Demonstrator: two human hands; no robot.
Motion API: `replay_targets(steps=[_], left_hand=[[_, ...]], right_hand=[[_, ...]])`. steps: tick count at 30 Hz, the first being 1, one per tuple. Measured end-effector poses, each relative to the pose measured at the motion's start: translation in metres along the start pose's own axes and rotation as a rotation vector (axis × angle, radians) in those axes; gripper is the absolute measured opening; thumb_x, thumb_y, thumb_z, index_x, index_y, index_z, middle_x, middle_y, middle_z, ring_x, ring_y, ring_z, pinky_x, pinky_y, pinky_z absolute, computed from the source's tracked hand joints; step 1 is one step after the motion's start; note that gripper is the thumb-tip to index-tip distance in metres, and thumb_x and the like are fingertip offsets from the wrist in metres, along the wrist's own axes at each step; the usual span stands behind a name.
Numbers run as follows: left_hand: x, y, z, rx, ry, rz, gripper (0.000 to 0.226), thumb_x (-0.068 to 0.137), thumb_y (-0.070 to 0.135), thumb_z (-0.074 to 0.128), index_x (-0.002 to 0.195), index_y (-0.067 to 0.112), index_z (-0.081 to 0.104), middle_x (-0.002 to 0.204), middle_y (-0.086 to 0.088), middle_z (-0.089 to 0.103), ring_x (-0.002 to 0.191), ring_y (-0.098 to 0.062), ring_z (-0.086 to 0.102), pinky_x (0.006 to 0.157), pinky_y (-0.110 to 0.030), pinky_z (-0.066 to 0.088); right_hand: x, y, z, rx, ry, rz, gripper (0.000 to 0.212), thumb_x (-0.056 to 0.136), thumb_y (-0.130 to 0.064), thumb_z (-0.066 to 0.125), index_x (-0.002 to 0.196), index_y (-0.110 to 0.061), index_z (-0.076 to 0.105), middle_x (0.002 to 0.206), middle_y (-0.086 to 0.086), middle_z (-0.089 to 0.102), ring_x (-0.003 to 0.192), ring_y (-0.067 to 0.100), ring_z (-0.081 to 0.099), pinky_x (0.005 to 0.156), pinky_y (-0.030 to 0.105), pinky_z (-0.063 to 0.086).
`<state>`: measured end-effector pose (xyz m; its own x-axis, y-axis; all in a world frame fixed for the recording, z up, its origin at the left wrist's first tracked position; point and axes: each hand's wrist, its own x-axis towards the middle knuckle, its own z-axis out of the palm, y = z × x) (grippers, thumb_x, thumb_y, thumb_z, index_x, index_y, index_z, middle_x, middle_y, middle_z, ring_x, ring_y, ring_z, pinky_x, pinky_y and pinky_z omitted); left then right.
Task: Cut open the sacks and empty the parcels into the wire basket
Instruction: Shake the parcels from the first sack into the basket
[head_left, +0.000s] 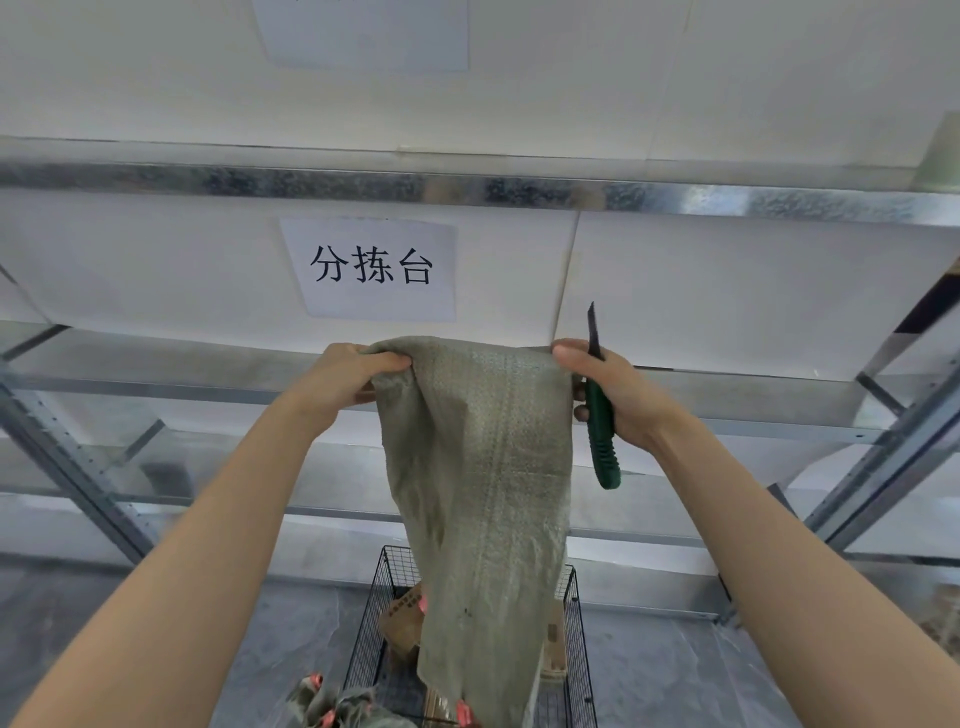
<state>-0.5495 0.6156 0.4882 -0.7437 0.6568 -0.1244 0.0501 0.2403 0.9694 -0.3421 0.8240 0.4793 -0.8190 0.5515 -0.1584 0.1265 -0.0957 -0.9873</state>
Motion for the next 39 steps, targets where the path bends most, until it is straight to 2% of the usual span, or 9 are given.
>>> replay_targets(steps=[3, 5, 13, 16, 19, 25, 30, 36, 39], left_hand=[[0.002, 0.000, -0.001, -0.059, 0.034, -0.014, 0.024, 0.081, 0.020, 0.072, 0.100, 0.005, 0.069, 0.092, -0.012, 0.072, 0.090, -0.025, 0.068, 0.080, -0.035, 0.056], [0.002, -0.001, -0.003, -0.070, 0.017, -0.014, 0.024, 0.082, 0.020, 0.071, 0.102, 0.006, 0.069, 0.094, -0.012, 0.071, 0.088, -0.025, 0.068, 0.075, -0.034, 0.057], [0.002, -0.005, -0.007, -0.180, -0.015, -0.048, 0.005, 0.086, 0.015, 0.066, 0.089, 0.011, 0.066, 0.062, 0.002, 0.067, 0.055, -0.009, 0.065, 0.051, -0.022, 0.053], [0.002, -0.005, -0.009, -0.189, -0.033, -0.061, 0.005, 0.086, 0.014, 0.065, 0.089, 0.011, 0.065, 0.060, 0.003, 0.067, 0.054, -0.009, 0.064, 0.051, -0.022, 0.054], [0.000, -0.005, -0.013, -0.195, -0.088, -0.067, 0.009, 0.088, 0.017, 0.064, 0.093, 0.010, 0.066, 0.070, 0.000, 0.067, 0.062, -0.011, 0.065, 0.056, -0.022, 0.056], [-0.003, -0.003, -0.019, -0.277, -0.173, -0.043, 0.010, 0.086, 0.017, 0.062, 0.093, 0.012, 0.068, 0.075, 0.002, 0.070, 0.065, -0.008, 0.067, 0.062, -0.020, 0.057], [0.001, -0.009, -0.022, -0.321, -0.182, -0.044, 0.012, 0.091, 0.013, 0.057, 0.100, 0.012, 0.064, 0.083, 0.000, 0.066, 0.069, -0.012, 0.062, 0.061, -0.020, 0.056], [0.004, -0.003, -0.007, -0.211, 0.056, -0.056, 0.042, 0.094, 0.017, 0.056, 0.134, 0.020, 0.043, 0.086, -0.004, 0.056, 0.069, -0.015, 0.051, 0.057, -0.023, 0.048], [-0.002, 0.006, -0.004, -0.181, -0.047, -0.003, 0.064, 0.090, 0.033, 0.063, 0.143, 0.029, 0.029, 0.106, 0.001, 0.055, 0.074, -0.012, 0.058, 0.061, -0.020, 0.049]], right_hand=[[-0.004, -0.001, 0.004, -0.229, -0.027, -0.018, 0.055, 0.079, -0.023, 0.076, 0.128, -0.021, 0.050, 0.106, 0.001, 0.057, 0.080, 0.013, 0.052, 0.056, 0.024, 0.044], [-0.005, -0.001, 0.006, -0.291, -0.020, -0.040, 0.057, 0.078, -0.020, 0.077, 0.128, -0.021, 0.049, 0.110, 0.001, 0.058, 0.081, 0.013, 0.053, 0.056, 0.023, 0.044], [-0.014, -0.002, 0.016, -0.364, -0.048, -0.086, 0.047, 0.079, -0.031, 0.076, 0.118, -0.023, 0.051, 0.097, -0.005, 0.056, 0.071, 0.006, 0.051, 0.056, 0.021, 0.041], [-0.013, 0.000, 0.020, -0.395, -0.028, -0.127, 0.046, 0.078, -0.021, 0.078, 0.115, -0.017, 0.050, 0.091, -0.007, 0.056, 0.057, -0.008, 0.055, 0.048, 0.009, 0.039], [-0.011, 0.001, 0.020, -0.350, 0.067, -0.145, 0.028, 0.081, -0.015, 0.074, 0.100, -0.009, 0.054, 0.076, -0.004, 0.053, 0.044, -0.003, 0.049, 0.043, 0.011, 0.037], [-0.003, -0.001, 0.016, -0.267, 0.198, -0.154, 0.009, 0.087, -0.015, 0.068, 0.086, -0.016, 0.059, 0.080, 0.000, 0.062, 0.056, 0.003, 0.052, 0.053, 0.020, 0.040], [0.002, 0.001, 0.011, -0.221, 0.224, -0.145, 0.011, 0.085, -0.012, 0.069, 0.084, -0.011, 0.058, 0.067, 0.001, 0.049, 0.055, 0.011, 0.043, 0.050, 0.026, 0.038], [0.004, 0.009, 0.008, -0.029, 0.260, -0.088, 0.022, 0.089, -0.009, 0.064, 0.109, -0.012, 0.057, 0.062, -0.002, 0.050, 0.039, 0.006, 0.040, 0.041, 0.022, 0.037], [0.005, 0.013, 0.004, -0.045, 0.293, -0.109, 0.032, 0.091, -0.007, 0.059, 0.121, -0.017, 0.054, 0.057, -0.002, 0.047, 0.037, 0.005, 0.041, 0.040, 0.021, 0.037]])
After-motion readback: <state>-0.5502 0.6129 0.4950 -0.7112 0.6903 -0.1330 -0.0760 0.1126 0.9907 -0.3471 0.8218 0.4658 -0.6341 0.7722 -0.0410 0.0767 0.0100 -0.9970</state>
